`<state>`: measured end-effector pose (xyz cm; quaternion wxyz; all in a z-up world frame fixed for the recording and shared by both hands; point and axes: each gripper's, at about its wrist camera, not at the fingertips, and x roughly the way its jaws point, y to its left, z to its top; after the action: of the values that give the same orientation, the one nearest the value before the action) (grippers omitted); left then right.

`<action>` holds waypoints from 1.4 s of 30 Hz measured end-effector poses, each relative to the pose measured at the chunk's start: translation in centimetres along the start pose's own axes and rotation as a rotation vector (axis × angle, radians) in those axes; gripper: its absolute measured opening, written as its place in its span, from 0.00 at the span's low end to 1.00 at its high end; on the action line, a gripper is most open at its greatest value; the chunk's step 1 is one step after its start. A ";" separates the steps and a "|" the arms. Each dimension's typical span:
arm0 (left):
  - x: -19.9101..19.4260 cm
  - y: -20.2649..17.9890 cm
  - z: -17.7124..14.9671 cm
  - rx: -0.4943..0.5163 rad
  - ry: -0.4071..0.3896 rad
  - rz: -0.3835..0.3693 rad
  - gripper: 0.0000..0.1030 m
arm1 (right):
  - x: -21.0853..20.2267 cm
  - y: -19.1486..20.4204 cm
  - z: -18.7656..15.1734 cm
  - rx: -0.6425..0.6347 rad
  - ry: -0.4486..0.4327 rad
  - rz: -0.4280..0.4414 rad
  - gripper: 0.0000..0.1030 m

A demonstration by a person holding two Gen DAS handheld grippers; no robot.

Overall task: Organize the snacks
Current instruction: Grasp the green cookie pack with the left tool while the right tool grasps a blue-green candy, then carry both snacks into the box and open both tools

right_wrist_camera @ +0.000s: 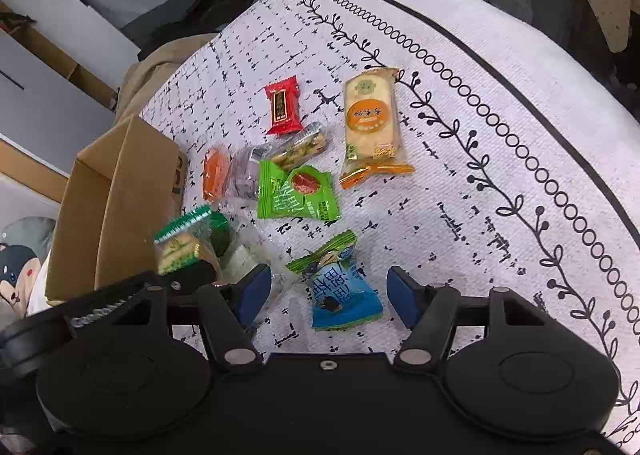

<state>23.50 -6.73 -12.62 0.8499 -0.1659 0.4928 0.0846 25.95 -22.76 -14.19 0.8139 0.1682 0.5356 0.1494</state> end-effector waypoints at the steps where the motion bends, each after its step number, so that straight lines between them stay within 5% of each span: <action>1: -0.1 0.0 0.1 0.002 -0.002 -0.001 0.44 | 0.2 0.1 0.0 -0.005 0.003 0.000 0.61; 5: -0.8 0.3 0.3 -0.001 -0.009 -0.001 0.44 | 1.1 0.6 -0.4 -0.033 0.022 -0.030 0.58; 8: -1.3 0.2 0.2 0.007 -0.013 -0.005 0.44 | 1.9 0.6 -0.5 -0.042 0.036 -0.048 0.35; 12: -2.2 0.2 0.3 0.018 -0.029 -0.006 0.44 | 1.3 0.9 -0.6 -0.048 0.009 -0.038 0.20; 28: -6.7 0.4 1.6 0.034 -0.116 0.015 0.44 | -2.7 1.0 -0.5 -0.020 -0.106 0.029 0.19; 42: -9.4 3.3 3.5 0.004 -0.186 0.058 0.44 | -7.1 4.5 -0.1 -0.066 -0.252 0.190 0.19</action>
<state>20.62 -2.17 -3.49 0.8895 -0.1412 0.4167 0.1231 22.91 -21.68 -6.44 0.8620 0.2086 0.4057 0.2209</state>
